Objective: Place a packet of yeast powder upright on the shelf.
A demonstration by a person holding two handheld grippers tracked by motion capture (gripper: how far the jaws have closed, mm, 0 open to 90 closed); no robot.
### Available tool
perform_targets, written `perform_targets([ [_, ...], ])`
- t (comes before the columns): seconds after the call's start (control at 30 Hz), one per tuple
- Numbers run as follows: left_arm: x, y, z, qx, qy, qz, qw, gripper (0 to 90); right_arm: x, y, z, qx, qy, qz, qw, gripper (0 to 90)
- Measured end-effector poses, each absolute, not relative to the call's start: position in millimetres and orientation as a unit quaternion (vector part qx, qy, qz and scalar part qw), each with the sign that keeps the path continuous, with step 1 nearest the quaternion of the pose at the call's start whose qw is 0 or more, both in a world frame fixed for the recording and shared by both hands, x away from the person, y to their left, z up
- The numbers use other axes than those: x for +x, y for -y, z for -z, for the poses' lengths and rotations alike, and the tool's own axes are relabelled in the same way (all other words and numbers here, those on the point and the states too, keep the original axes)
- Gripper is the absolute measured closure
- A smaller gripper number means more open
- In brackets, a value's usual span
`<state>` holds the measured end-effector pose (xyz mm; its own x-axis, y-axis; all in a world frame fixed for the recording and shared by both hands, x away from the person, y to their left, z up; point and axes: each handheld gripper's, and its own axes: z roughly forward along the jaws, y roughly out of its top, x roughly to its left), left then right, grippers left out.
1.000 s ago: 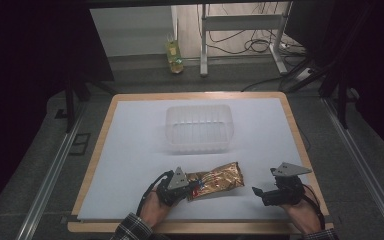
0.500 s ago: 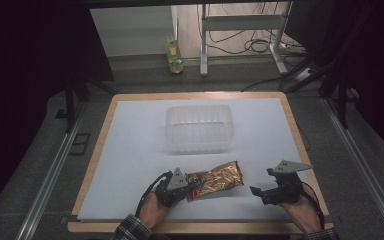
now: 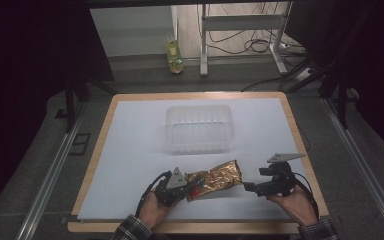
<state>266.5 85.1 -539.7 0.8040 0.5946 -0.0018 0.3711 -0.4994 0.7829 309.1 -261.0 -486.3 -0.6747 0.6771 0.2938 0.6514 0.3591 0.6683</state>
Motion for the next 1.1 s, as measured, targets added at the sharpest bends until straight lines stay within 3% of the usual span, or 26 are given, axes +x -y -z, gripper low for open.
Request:
perform_targets([
  [0.2, 265.7, -87.0, 545.2, 0.867, -0.281, -0.135, 0.39, 89.7, 319.0, 249.0, 486.1, 0.413, -0.816, -0.404, -0.022, 5.3],
  [0.53, 266.9, -86.6, 545.0, 0.866, -0.285, -0.131, 0.39, 89.6, 340.1, 226.6, 495.3, 0.429, -0.809, -0.394, -0.072, 14.6],
  [1.1, 267.6, -87.3, 545.1, 0.865, -0.287, -0.127, 0.392, 89.5, 353.1, 203.3, 507.3, 0.427, -0.802, -0.392, -0.146, 47.5],
])
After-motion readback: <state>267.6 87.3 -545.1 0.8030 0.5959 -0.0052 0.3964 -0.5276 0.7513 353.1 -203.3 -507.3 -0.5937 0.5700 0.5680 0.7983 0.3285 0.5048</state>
